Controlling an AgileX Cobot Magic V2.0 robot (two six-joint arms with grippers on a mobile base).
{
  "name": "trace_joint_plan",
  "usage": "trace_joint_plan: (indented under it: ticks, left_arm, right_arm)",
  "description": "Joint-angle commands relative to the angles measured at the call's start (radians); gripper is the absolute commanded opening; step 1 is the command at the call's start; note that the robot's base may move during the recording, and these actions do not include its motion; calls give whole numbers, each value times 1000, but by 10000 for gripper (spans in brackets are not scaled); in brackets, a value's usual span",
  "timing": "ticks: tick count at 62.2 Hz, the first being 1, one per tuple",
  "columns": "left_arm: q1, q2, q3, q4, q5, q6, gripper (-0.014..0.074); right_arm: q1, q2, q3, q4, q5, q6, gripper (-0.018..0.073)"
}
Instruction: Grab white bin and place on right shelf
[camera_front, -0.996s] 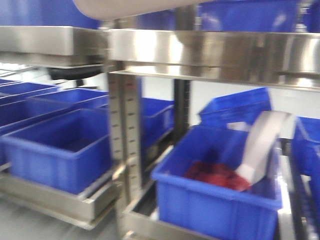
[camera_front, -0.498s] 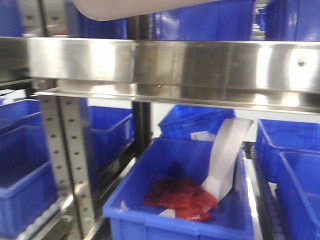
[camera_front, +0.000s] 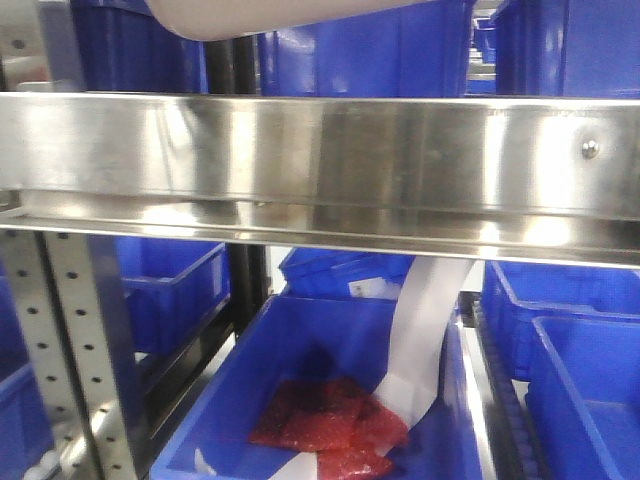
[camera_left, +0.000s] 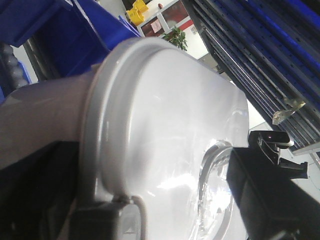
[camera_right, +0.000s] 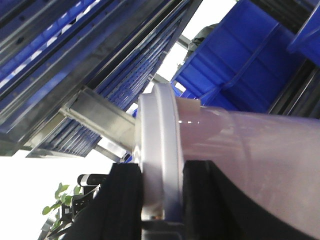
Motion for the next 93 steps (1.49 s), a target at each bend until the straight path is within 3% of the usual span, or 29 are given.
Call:
trace_joint_plan:
  ticks: [1,93]
  left_arm:
    - [-24,-51,-36,-145,153,-1,-126]
    - [-24,-51,-36,-157,153,-1,-126]
  right_arm:
    - [11,-34,-38,146,80,0,57]
    - [11,-34,-38,146,83,0,57]
